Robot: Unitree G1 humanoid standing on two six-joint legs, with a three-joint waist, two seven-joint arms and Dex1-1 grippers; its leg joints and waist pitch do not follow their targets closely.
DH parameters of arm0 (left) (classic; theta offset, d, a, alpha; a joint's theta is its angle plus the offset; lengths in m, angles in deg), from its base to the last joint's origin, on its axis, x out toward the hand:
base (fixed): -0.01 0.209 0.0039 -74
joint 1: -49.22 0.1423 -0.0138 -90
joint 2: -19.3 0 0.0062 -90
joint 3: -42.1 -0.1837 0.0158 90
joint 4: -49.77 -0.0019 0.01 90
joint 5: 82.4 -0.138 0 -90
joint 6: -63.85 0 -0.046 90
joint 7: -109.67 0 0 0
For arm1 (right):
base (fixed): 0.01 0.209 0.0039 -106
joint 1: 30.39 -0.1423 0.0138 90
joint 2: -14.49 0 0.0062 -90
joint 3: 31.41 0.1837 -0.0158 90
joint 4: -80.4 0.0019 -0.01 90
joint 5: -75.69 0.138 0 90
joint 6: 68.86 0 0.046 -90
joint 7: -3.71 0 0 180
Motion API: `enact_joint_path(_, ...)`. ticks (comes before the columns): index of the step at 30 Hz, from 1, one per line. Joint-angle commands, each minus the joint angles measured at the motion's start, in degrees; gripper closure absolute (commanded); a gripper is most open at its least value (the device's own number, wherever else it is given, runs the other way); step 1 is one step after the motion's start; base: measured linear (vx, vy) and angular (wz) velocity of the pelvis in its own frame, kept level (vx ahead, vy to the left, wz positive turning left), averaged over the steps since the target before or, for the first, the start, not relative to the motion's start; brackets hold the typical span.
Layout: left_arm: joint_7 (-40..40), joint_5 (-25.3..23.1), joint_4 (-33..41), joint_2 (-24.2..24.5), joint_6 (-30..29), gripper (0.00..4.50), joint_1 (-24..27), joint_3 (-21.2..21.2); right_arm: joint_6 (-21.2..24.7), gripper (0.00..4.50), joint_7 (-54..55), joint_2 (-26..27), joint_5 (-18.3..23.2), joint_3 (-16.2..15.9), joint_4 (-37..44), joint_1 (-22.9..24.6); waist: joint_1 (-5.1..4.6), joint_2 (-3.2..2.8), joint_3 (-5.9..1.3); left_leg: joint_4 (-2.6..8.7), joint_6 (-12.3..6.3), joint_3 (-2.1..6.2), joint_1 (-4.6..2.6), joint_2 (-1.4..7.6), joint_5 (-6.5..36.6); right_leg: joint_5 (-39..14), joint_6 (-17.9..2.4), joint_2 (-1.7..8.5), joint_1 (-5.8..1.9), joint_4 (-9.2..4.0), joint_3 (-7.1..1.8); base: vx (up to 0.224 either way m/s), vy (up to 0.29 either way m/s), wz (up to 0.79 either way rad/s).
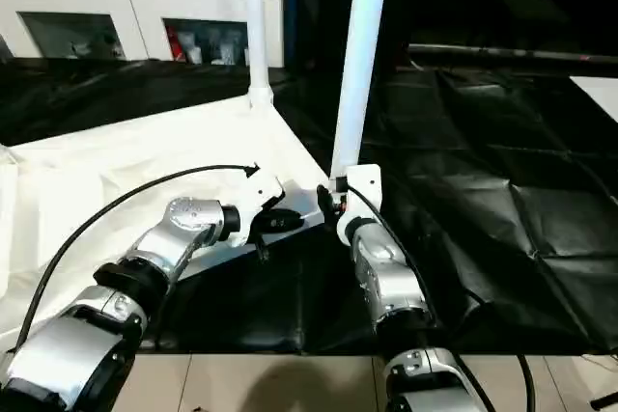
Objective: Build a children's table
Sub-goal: Rotate leg to tighten
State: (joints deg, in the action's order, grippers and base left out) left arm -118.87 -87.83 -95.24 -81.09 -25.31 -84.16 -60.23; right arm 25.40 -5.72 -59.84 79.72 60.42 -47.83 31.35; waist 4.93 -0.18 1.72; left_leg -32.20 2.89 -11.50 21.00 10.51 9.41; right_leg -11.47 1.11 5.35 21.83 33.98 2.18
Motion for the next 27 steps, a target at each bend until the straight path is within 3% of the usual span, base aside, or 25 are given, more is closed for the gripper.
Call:
enact_joint_path(1, 1.5, 0.9, -0.8, -1.4, 1.6, 4.5, -0.6, 0.6, 1.1, 1.08, -4.6, 1.2, 0.1, -3.1, -0.5, 0.8, -0.41, 0.47, -2.25, 4.41, 0.54, 1.48, -1.0, 2.52, 21.5, -18.4, -9.2, 3.18, -0.72, -5.18, -2.0, 0.0, 0.0, 0.0)
enact_joint_path(5, -1.5, 1.7, 0.3, 1.1, 3.0, 4.5, 0.2, 1.3, 2.1, 0.67, -12.3, -4.2, 1.0, -3.9, 2.4, 0.8, -0.31, 0.38, -2.25, 4.4, 0.04, 1.51, -0.87, 2.57, 20.4, -18.8, -9.0, 3.2, -0.98, -5.28, -1.96, 0.0, 0.0, 0.0)
enact_joint_path(10, -5.4, 2.5, 2.2, 3.2, 3.3, 4.5, 1.3, 1.5, 4.7, 0.3, -21.5, -10.1, 1.0, -6.3, 7.2, 2.2, -0.08, 0.68, -2.44, 3.9, -1.81, 1.22, -0.57, 2.59, 16.1, -12.8, -10.5, 3.06, -1.5, -4.6, -1.88, 0.0, 0.0, 0.0)
enact_joint_path(13, -11.9, 4.3, 4.6, 5.9, 3.6, 4.5, 2.6, 1.6, 6.6, 0.26, -35.2, -17.2, 2.5, -9.4, 14.0, 5.0, 0.37, 0.81, -2.66, 3.4, -3.62, 1.07, -0.37, 2.8, 12.5, -8.1, -11.4, 2.95, -1.93, -3.96, -1.77, 0.0, 0.0, 0.0)
enact_joint_path(19, -20.2, 6.6, 8.0, 9.0, 2.8, 4.5, 4.3, 1.1, 6.5, 0.26, -42.3, -21.1, 4.2, -10.1, 15.9, 5.1, 0.5, 0.77, -3.41, 2.36, -6.25, 0.74, -0.06, 2.84, 5.7, 4.0, -16.0, 2.7, -1.95, -2.13, -1.42, 0.0, 0.0, 0.0)
enact_joint_path(21, -21.4, 7.1, 9.0, 9.5, 2.4, 4.5, 4.7, 1.2, 6.9, 0.26, -43.5, -21.5, 4.7, -10.2, 16.1, 4.9, 0.57, 0.86, -3.36, 1.92, -7.78, 0.54, 0.27, 2.68, 3.8, 8.2, -17.1, 2.46, -1.65, -1.65, -1.33, 0.0, 0.0, 0.0)
enact_joint_path(23, -22.4, 7.7, 10.7, 9.9, 1.5, 4.5, 5.6, 1.1, 7.2, 0.26, -44.4, -21.3, 4.9, -10.5, 16.0, 4.5, 0.6, 0.79, -3.0, 2.09, -7.63, 0.49, 0.22, 2.79, 6.7, 3.6, -17.0, 2.75, -1.48, -2.13, -1.28, 0.0, 0.0, 0.0)
enact_joint_path(27, -23.2, 8.2, 12.0, 10.1, 1.0, 4.5, 6.3, 0.9, 7.2, 0.26, -45.0, -21.1, 5.1, -10.6, 15.7, 4.3, 0.51, 0.89, -2.72, 2.55, -4.91, 0.63, 0.01, 2.99, 10.8, -4.6, -15.7, 2.89, -1.32, -2.73, -1.46, 0.0, 0.0, 0.0)
